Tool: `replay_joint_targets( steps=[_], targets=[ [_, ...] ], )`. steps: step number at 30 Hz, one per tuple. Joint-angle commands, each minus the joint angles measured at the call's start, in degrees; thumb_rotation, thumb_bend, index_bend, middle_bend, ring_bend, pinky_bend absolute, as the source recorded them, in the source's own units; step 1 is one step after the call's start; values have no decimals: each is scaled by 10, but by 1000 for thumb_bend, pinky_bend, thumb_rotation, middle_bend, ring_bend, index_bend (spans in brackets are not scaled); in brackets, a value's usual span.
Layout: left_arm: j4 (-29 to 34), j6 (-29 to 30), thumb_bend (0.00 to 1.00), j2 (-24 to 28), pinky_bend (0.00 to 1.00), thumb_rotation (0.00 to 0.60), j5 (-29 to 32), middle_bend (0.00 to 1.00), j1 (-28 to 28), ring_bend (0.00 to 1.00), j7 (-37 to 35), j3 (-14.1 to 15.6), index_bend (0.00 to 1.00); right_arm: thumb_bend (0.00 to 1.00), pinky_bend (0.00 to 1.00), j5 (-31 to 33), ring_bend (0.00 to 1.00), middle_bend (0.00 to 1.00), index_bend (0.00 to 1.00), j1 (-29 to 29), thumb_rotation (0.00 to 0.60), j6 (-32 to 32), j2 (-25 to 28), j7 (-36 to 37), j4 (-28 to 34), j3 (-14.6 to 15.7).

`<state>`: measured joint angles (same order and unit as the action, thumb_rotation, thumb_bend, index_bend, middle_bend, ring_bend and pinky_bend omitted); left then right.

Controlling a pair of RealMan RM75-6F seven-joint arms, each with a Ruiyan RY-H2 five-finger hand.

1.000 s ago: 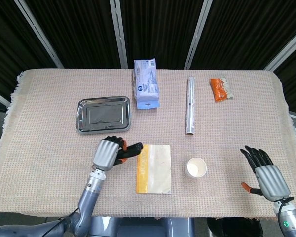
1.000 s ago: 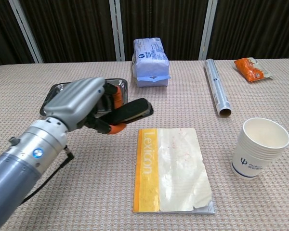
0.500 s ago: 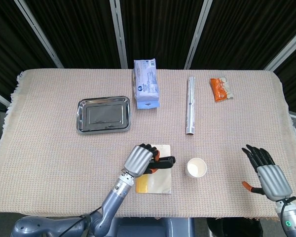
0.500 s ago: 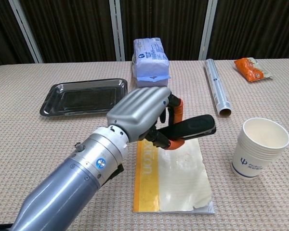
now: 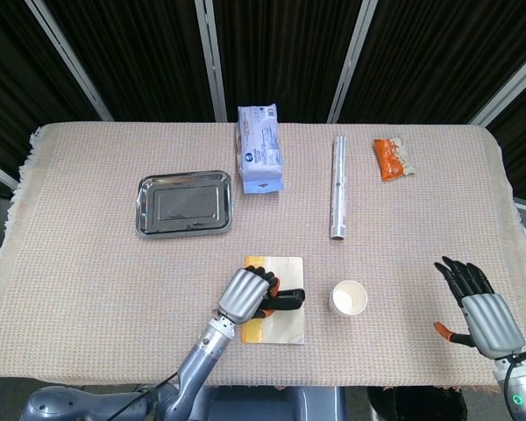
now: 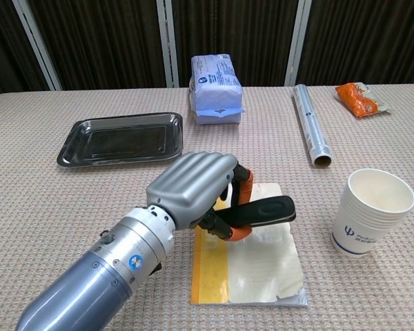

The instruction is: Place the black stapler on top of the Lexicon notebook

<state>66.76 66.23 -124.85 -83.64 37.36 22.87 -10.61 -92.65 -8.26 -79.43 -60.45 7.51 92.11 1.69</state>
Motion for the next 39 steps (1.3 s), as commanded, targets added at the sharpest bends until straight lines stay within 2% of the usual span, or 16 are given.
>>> replay_joint_targets(
  steps=[1,5,13,20,23,25,28,31,35,39],
  targets=[
    [-14,-4,272,-7,531,600,1,554,4,457,-5,0,681,149,0,-2,0,0,0,-1,600,1,-2,-4,1,1],
    [-21,-6,250,-10,528,600,3,537,7,449,-12,-2,656,149,0,1,0,0,0,-1,600,2,-3,-6,0,0],
    [-9,-32,196,4,502,600,24,413,8,373,19,4,405,148,0,4,0,0,0,-1,600,3,-3,-6,-1,-1],
    [26,-36,155,26,497,600,36,307,5,310,51,7,240,150,0,7,0,0,0,-2,600,7,-3,-9,-1,-2],
    [35,-31,153,33,459,600,34,240,4,265,55,7,172,148,0,5,0,0,0,-1,600,5,-3,-12,1,-1],
    [55,-32,148,47,404,600,37,162,1,203,60,11,93,148,0,6,0,0,0,-1,600,5,-4,-13,1,-1],
    [124,-26,133,101,324,600,36,74,-12,117,78,22,14,149,0,9,0,0,0,-2,600,9,-5,-14,-1,-2],
    [211,-7,128,173,254,600,32,23,-33,64,95,36,0,149,0,11,0,0,0,-3,597,12,-5,-16,-1,-1],
    [315,51,132,276,238,600,15,25,-75,56,110,54,0,149,0,5,0,0,0,-1,599,7,-5,-21,3,0],
    [402,137,143,409,233,600,-3,49,-143,54,156,93,0,149,0,7,0,0,0,1,600,2,-5,-26,6,-1]
  ],
)
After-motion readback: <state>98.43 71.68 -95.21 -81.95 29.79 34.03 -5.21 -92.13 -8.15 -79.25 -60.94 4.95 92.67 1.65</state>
